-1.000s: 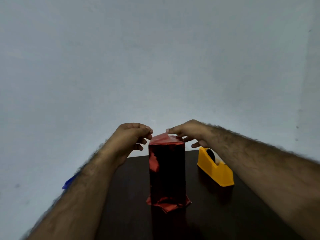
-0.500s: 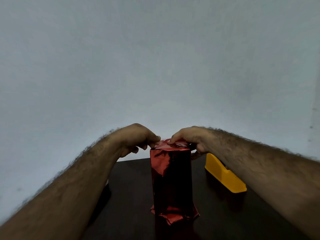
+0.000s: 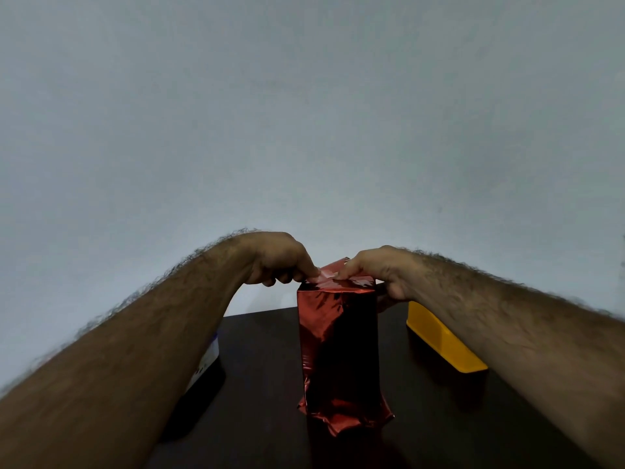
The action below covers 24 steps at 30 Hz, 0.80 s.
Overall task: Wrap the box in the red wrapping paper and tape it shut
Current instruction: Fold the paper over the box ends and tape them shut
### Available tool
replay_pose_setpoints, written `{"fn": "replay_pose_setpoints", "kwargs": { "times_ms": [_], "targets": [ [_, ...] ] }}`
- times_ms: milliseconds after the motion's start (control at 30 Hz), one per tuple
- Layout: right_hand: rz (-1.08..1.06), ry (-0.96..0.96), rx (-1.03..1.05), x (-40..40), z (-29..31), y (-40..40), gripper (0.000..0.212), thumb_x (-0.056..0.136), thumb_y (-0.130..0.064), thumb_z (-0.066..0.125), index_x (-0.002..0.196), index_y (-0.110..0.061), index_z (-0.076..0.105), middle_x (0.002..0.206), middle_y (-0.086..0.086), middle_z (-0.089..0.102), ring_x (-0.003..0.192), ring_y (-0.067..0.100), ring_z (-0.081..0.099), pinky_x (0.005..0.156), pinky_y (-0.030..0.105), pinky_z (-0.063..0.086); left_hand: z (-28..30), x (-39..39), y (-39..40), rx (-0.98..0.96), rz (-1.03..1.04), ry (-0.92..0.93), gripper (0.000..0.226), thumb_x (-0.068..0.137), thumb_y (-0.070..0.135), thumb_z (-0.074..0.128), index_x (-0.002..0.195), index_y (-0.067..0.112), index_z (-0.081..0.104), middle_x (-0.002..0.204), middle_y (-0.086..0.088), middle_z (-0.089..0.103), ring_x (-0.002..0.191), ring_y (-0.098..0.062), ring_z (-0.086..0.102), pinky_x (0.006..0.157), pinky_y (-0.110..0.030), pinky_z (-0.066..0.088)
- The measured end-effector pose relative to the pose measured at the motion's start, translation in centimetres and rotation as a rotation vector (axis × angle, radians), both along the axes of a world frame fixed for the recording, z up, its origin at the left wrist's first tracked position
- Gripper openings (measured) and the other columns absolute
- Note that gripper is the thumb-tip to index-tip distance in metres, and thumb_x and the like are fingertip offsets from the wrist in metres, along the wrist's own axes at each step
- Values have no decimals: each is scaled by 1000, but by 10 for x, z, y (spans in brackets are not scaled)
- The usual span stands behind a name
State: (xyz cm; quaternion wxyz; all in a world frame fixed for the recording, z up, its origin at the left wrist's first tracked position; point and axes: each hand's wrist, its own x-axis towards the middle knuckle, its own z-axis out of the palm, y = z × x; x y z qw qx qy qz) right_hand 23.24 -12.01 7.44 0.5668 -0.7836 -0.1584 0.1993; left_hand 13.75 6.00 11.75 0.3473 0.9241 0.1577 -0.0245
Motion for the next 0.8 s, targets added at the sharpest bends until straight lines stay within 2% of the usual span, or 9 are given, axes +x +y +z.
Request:
{"fn": "replay_pose_setpoints", "kwargs": {
  "times_ms": [167, 300, 367, 467, 533, 667, 800],
  "targets": [
    [22, 12, -13, -1, -1, -1, 23, 76, -12, 86, 94, -12, 73, 94, 8, 70, 65, 24, 67, 59, 33, 57, 1, 1, -1, 52, 26, 35, 17, 84, 17, 81, 72, 13, 69, 65, 0, 51, 57, -16, 29, 55, -30, 17],
    [32, 11, -11, -6, -1, 0, 18, 77, -12, 86, 87, -12, 71, 99, 9, 68, 76, 26, 66, 67, 36, 58, 3, 2, -4, 97, 46, 52, 14, 82, 17, 80, 75, 12, 69, 65, -1, 52, 53, -15, 31, 52, -28, 18],
    [35, 3, -19, -6, -1, 1, 18, 78, -12, 86, 88, -12, 71, 102, 9, 67, 80, 26, 66, 69, 37, 58, 4, 4, -8, 133, 64, 58, 17, 78, 16, 79, 67, 14, 66, 63, -1, 50, 51, -15, 32, 51, -28, 18],
    [38, 10, -41, -7, -2, 2, 18, 81, -14, 84, 91, -11, 69, 102, 9, 66, 80, 26, 66, 80, 40, 60, 6, 5, -15, 198, 84, 82, 20, 74, 16, 75, 58, 16, 63, 59, 0, 47, 50, -15, 31, 52, -27, 18],
    [46, 2, -49, -8, -2, 1, 13, 84, -15, 82, 86, -13, 69, 98, 8, 65, 79, 24, 65, 79, 38, 59, 8, 5, -17, 231, 92, 126, 21, 74, 19, 73, 57, 18, 62, 58, 1, 45, 51, -15, 30, 53, -27, 18],
    [67, 6, -62, -11, -1, -1, 14, 86, -17, 81, 92, -12, 70, 100, 9, 66, 77, 23, 65, 71, 36, 58, 15, 3, -18, 246, 137, 267, 24, 80, 29, 73, 59, 20, 64, 55, 4, 38, 49, -14, 23, 55, -26, 17],
    [89, 6, -84, -15, 2, -5, 16, 87, -19, 82, 93, -12, 69, 94, 7, 62, 76, 21, 63, 76, 38, 58, 19, 3, -19, 243, 183, 346, 27, 84, 36, 75, 63, 21, 68, 54, 5, 36, 46, -13, 23, 55, -26, 17]
  ]
}}
